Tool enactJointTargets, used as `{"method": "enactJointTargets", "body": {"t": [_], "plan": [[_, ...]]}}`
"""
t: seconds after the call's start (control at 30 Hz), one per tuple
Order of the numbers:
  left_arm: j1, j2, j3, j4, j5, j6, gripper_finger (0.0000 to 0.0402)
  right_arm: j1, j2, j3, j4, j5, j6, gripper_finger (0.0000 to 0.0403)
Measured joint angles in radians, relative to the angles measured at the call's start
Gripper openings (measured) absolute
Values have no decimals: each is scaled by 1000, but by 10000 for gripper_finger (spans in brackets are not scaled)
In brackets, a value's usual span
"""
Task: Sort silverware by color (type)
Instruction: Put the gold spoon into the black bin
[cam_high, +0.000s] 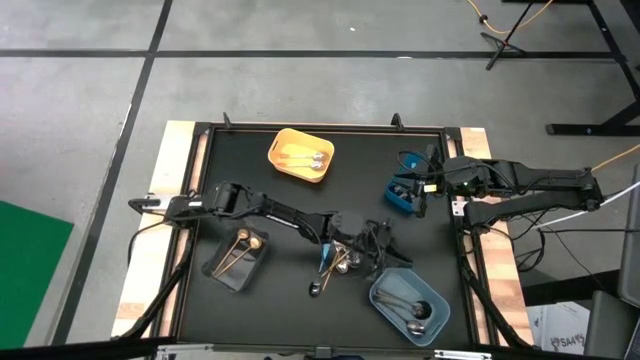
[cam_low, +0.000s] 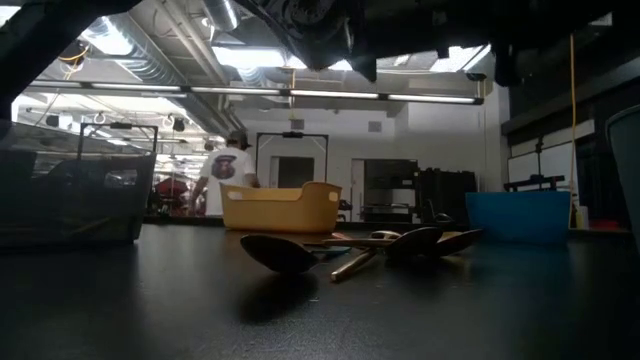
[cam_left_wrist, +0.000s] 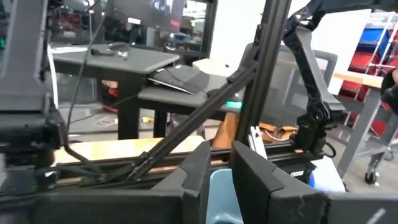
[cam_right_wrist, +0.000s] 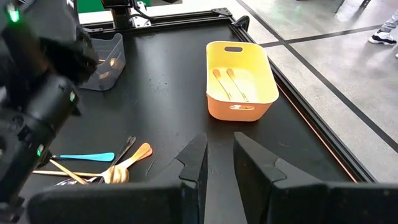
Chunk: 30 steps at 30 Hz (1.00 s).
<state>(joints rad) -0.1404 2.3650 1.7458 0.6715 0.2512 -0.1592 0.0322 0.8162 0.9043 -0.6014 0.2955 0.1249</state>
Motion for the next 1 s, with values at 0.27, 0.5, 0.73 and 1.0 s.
{"method": "enactJointTargets", "body": {"t": [0.27, 0.5, 0.73, 1.0], "plan": [[31, -113, 0, -283, 1, -7, 57, 0, 0, 0, 0, 0, 0, 67], [42, -247, 0, -684, -50, -15, 57, 0, 0, 0, 0, 0, 0, 67], [36, -360, 2, -1093, -133, -93, 57, 0, 7, -1, -3, 0, 0, 67], [4, -370, 0, -1318, -133, -239, 57, 0, 44, 0, 3, 0, 0, 67]]}}
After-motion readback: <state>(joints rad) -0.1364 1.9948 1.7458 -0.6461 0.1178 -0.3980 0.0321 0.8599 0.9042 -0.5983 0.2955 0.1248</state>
